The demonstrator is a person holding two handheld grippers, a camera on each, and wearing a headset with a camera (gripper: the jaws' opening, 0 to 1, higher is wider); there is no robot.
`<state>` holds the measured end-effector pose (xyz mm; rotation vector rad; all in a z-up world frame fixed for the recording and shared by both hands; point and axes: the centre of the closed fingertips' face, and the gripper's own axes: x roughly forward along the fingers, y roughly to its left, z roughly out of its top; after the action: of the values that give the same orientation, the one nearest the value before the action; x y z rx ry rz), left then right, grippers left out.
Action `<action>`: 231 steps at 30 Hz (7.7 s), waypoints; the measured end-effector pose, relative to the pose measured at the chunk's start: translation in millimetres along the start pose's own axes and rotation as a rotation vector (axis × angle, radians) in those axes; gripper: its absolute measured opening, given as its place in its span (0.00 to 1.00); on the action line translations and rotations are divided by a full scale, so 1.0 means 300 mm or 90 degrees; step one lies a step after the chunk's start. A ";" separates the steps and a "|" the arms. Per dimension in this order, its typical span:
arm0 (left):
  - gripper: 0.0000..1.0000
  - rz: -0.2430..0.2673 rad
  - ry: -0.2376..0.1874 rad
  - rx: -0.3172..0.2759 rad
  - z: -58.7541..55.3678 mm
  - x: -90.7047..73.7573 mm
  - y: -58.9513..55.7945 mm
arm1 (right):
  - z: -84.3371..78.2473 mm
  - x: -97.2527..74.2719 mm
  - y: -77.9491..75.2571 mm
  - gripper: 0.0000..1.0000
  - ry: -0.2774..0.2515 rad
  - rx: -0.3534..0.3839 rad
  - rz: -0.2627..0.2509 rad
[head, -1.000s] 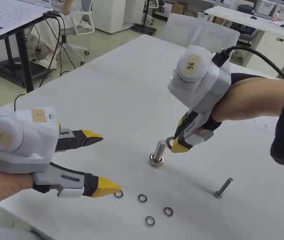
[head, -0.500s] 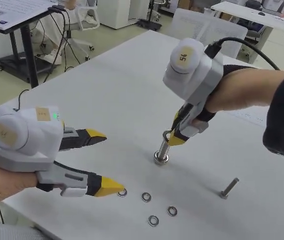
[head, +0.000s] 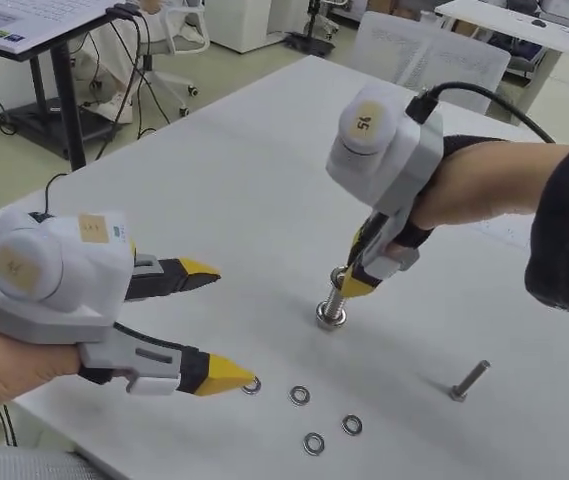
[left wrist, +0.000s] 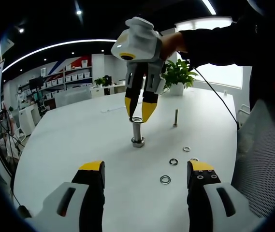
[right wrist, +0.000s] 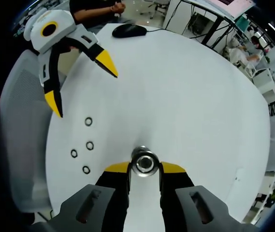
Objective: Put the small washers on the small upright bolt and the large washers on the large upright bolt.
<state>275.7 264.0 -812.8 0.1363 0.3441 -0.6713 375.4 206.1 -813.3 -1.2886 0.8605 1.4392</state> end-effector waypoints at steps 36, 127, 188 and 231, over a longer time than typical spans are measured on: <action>0.67 0.000 0.001 -0.008 -0.003 0.007 -0.009 | -0.023 0.101 0.016 0.24 0.031 0.000 0.027; 0.65 -0.010 0.012 0.014 0.018 -0.028 -0.055 | -0.113 0.048 0.190 0.34 -0.012 0.032 0.026; 0.63 0.016 -0.003 0.001 0.016 -0.083 -0.064 | 0.163 0.219 0.377 0.16 -0.010 -0.127 0.077; 0.62 0.006 0.003 0.004 0.011 -0.065 -0.066 | 0.132 0.193 0.354 0.14 -0.004 -0.118 0.073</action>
<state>249.9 259.3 -803.0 0.1448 0.3452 -0.6629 265.1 227.2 -873.3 -1.3893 0.8232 1.6448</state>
